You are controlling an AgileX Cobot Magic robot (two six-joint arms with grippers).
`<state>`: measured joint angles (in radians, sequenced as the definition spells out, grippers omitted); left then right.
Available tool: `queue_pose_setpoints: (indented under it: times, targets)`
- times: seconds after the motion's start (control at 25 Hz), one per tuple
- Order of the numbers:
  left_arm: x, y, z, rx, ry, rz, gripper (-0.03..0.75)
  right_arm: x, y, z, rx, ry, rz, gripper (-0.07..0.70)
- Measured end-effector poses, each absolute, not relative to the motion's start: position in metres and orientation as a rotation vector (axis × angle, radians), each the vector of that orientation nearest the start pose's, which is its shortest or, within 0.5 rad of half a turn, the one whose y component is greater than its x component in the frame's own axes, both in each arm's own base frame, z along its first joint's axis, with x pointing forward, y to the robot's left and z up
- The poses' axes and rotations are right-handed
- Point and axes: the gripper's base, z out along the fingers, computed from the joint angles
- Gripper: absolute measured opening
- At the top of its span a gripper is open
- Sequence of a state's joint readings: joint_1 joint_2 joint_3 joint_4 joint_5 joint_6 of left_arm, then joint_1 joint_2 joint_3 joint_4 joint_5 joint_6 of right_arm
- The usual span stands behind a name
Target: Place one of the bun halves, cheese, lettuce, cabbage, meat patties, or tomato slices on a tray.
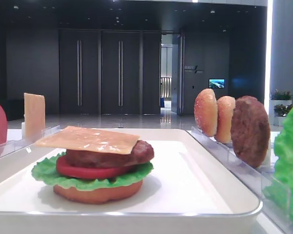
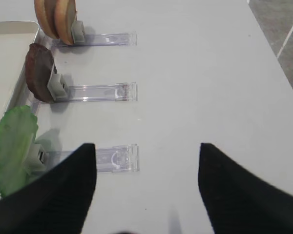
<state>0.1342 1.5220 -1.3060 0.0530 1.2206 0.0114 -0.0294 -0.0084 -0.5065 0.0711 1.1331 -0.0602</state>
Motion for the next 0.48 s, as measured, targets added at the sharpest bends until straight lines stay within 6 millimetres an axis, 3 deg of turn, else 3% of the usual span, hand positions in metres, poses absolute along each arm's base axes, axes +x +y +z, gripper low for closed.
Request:
queue_pose_setpoints:
  times: [0.24,0.48]
  targets:
    - [0.285,0.048,0.317,-0.184,2.887,0.106,0.579,-0.01,0.006,0.273,-0.039,2.099,0.032,0.432]
    - [0.243,0.042,0.334,-0.183,2.824,0.112,0.579,-0.01,0.006,0.273,-0.039,2.099,0.032,0.432]
